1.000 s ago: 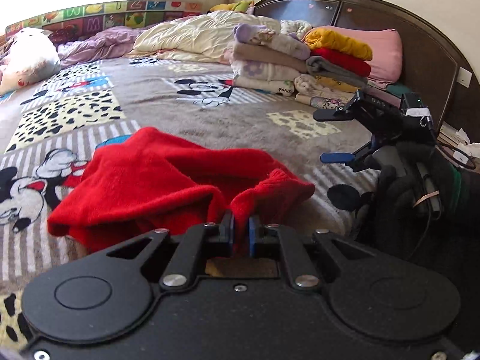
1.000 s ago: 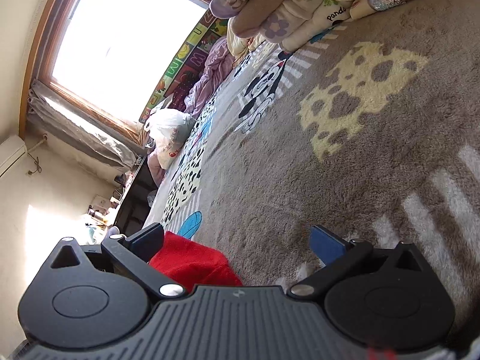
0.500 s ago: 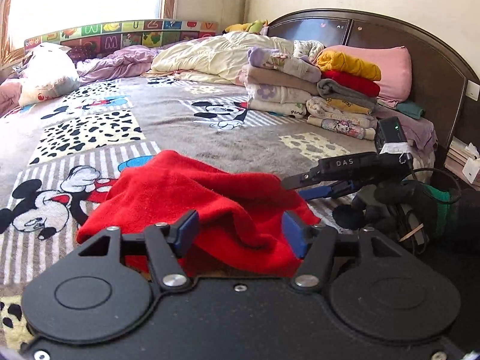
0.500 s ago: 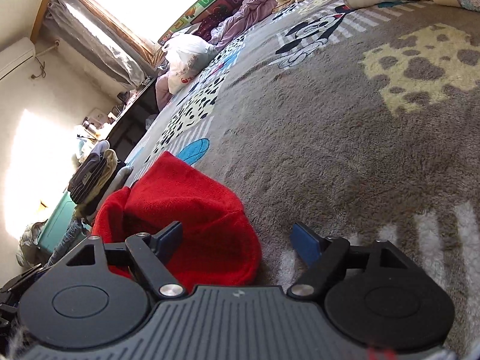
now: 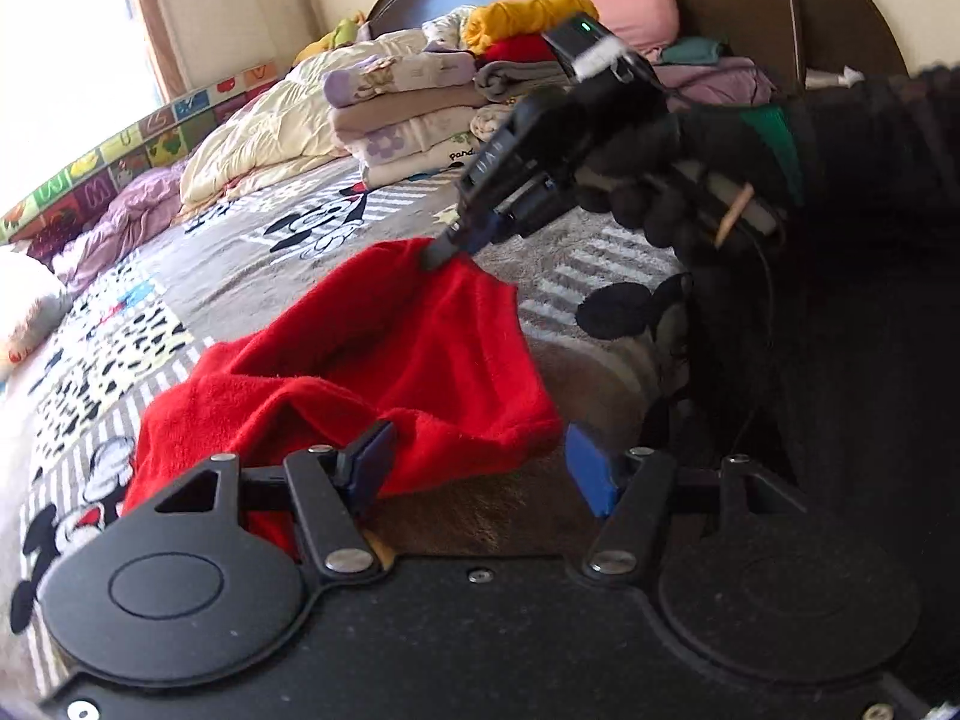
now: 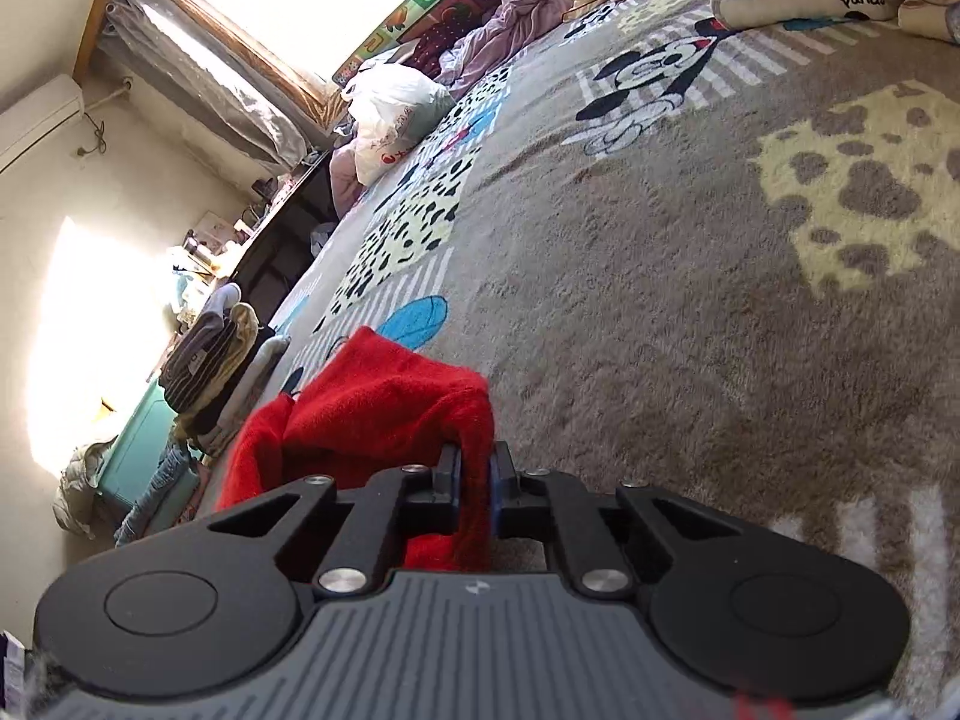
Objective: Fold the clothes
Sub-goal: 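Grasp the sweater with the right gripper while the left gripper keeps holding it, then lift the sweater with both grippers and shake it out above the bed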
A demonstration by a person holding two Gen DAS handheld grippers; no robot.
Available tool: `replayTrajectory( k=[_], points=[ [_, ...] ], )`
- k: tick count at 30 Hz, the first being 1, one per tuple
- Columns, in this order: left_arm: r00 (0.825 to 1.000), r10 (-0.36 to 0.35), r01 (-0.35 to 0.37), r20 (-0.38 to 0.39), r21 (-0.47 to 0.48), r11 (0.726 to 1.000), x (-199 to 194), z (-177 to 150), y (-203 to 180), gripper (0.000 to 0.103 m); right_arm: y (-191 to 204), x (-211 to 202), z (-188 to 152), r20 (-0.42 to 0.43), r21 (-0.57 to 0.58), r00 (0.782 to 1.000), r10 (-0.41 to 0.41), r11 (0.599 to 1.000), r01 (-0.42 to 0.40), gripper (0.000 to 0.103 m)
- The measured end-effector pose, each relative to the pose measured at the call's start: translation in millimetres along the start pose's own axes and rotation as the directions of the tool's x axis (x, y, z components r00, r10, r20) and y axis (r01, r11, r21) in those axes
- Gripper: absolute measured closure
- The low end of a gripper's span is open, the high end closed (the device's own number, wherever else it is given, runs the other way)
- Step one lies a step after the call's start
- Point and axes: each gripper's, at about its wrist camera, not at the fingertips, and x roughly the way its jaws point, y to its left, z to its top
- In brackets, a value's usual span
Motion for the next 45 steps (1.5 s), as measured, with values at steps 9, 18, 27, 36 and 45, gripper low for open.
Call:
replayTrajectory(
  k=[9, 18, 27, 36, 45],
  points=[
    [0.979, 0.205, -0.191, 0.004, 0.381, 0.904, 50.2, 7.7, -38.0, 0.084, 17.5, -8.8, 50.3, -0.026, -0.046, 0.999, -0.019, 0.999, 0.017, 0.096],
    [0.965, 0.262, -0.257, 0.002, 0.208, 0.944, 25.3, -2.8, -1.4, 0.093, -0.9, -0.3, 53.0, -0.066, -0.018, 0.996, -0.062, 0.998, 0.061, 0.039],
    [0.936, 0.351, -0.348, -0.024, 0.08, 0.934, 11.6, -12.1, 14.6, 0.093, 9.9, 32.6, 33.6, -0.148, -0.005, 0.989, 0.022, 1.0, -0.023, 0.067],
    [0.863, 0.49, -0.492, 0.124, -0.012, 0.87, -16.6, 61.3, 77.7, 0.094, 71.5, -7.5, 78.7, -0.015, -0.06, 0.988, 0.152, 0.986, -0.153, 0.088],
    [0.78, 0.572, -0.525, 0.253, -0.234, 0.819, -76.7, 174.3, 180.1, 0.094, 159.9, -74.3, 164.5, 0.176, -0.135, 0.953, 0.245, 0.965, -0.224, 0.09]
  ],
)
